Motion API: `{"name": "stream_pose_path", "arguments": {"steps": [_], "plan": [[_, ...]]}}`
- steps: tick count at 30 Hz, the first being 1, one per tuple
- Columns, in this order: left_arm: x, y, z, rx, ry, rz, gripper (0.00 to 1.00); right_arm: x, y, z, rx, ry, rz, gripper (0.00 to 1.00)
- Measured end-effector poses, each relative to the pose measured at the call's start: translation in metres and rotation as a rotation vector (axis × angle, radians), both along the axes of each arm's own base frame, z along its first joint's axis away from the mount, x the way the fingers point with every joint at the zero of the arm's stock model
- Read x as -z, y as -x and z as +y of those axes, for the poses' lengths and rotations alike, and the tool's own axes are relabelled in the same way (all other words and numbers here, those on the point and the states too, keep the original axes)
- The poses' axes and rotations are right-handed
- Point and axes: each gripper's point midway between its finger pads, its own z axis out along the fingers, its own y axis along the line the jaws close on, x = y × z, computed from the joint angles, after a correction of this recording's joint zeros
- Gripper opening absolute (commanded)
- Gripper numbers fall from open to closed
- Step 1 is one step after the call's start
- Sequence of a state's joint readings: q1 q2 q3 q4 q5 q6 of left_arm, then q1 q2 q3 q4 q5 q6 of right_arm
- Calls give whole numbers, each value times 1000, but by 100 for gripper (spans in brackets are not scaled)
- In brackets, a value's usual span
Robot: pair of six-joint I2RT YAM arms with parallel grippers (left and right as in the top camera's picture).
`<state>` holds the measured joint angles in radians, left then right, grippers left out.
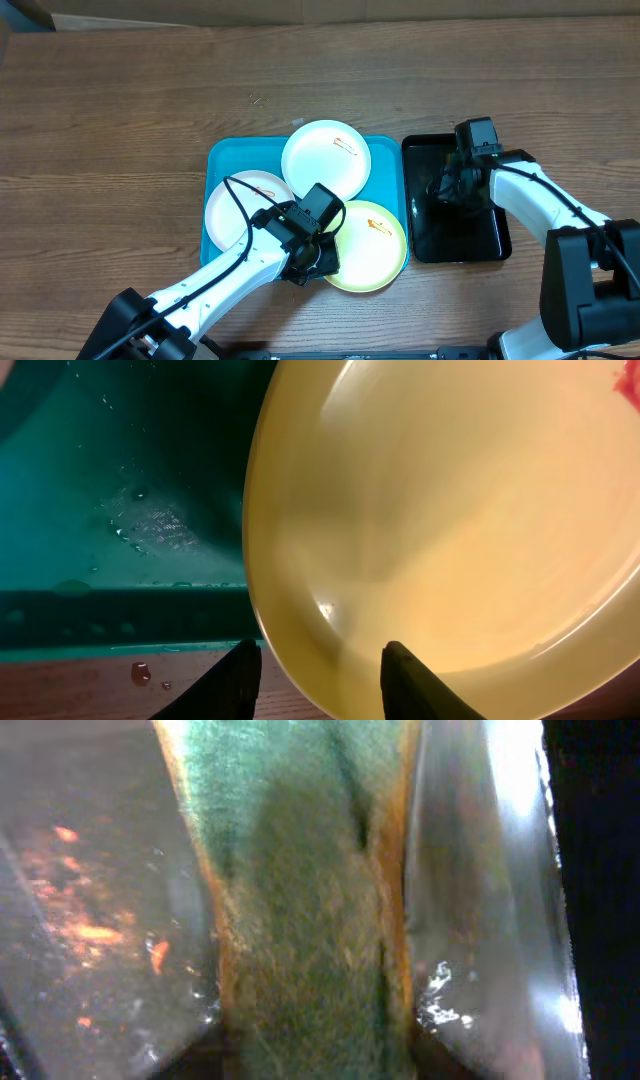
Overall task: Clean dirty plates on tray and stack at the side
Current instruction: 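Grasp the green-yellow sponge in the black tray with the right gripper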
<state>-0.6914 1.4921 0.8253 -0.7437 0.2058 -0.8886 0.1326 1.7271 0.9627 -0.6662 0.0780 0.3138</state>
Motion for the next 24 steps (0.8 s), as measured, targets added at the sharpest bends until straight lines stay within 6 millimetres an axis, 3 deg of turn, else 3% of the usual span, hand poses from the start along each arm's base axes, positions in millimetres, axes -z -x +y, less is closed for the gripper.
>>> {"name": "stream_pose_path", "arguments": {"steps": [1, 4, 7, 8, 9, 11, 14, 16, 19, 24], "plan": [[0, 0, 0, 0, 0, 1, 42, 1, 4, 0, -2, -1, 15, 4], [0, 0, 0, 1, -1, 0, 50, 3, 21, 2, -5, -19, 88, 4], [0, 0, 0, -3, -1, 1, 51, 5, 39, 6, -7, -41, 164, 4], [0, 0, 0, -3, -1, 2, 51, 4, 46, 6, -7, -45, 193, 11], [0, 0, 0, -3, -1, 2, 51, 0, 51, 7, -7, -48, 223, 30], [0, 0, 0, -3, -1, 2, 51, -6, 58, 7, -6, -52, 262, 57], [0, 0, 0, -3, -1, 2, 51, -19, 51, 9, -11, -59, 261, 69], [0, 0, 0, -3, -1, 1, 52, -30, 36, 11, -23, -61, 218, 82], [0, 0, 0, -3, -1, 2, 52, -36, 20, 10, -46, -46, 165, 82], [0, 1, 0, -3, -2, 4, 52, -31, 17, 7, -51, -29, 142, 80]]}}
